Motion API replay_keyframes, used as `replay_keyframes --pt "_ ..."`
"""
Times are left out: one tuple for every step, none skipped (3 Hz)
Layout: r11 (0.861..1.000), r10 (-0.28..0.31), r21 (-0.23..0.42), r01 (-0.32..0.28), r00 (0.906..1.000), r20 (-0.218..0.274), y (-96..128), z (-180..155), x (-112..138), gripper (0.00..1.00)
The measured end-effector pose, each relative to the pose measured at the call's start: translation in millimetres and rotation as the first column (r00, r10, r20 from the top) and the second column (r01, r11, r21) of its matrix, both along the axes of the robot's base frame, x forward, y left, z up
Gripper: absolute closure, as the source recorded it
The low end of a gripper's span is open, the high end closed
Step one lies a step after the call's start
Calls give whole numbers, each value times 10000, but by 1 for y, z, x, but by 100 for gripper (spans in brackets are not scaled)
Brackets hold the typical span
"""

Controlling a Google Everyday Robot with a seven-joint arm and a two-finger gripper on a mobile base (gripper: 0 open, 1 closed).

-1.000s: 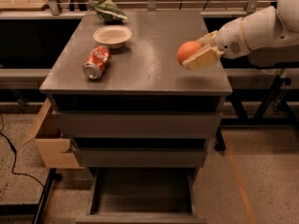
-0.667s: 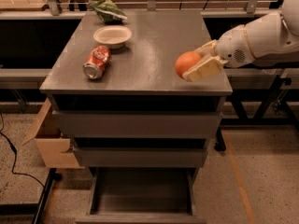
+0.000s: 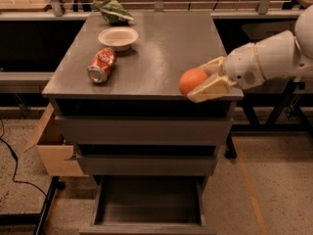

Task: Place orange into bottom drawer

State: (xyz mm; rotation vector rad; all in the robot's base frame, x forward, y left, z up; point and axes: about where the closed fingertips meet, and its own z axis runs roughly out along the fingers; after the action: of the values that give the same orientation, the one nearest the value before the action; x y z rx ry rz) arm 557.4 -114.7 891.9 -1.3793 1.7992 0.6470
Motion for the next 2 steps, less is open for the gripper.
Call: replay_keyframes --pt "9997 119 203 -128 9990 430 14 -20 -40 100" --pt "9978 286 595 -287 9996 32 29 -85 -70 100"
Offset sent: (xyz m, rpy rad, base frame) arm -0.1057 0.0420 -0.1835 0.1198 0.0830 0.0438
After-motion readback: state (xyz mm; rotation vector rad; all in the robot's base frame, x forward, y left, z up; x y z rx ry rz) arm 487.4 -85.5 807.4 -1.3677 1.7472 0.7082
